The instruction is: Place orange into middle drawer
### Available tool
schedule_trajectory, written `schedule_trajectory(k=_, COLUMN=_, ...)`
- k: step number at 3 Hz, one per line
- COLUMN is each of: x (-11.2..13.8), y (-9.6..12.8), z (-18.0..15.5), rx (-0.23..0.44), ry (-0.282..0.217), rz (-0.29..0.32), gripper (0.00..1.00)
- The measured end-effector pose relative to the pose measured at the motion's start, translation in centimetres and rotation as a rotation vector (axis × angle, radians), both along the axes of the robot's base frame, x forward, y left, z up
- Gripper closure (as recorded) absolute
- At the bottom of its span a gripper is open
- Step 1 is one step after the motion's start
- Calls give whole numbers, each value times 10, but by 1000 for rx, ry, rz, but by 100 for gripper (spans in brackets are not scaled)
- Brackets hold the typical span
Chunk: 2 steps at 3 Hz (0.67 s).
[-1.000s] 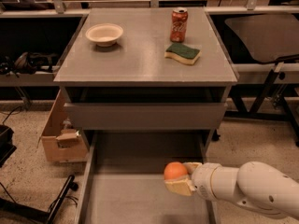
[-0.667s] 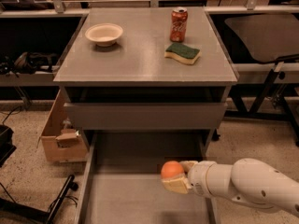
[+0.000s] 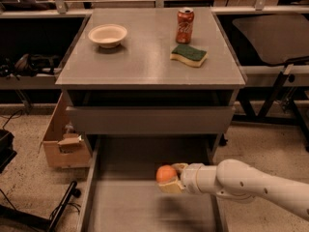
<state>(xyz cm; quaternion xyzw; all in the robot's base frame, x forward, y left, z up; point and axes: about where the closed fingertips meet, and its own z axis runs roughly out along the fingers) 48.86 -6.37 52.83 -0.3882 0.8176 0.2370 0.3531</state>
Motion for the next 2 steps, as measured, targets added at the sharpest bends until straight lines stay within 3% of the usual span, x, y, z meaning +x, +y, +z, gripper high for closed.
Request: schedule_trajectory(k=2, x=21, y=19, z=-105, rx=53, ry=35, rz=87, gripper=100)
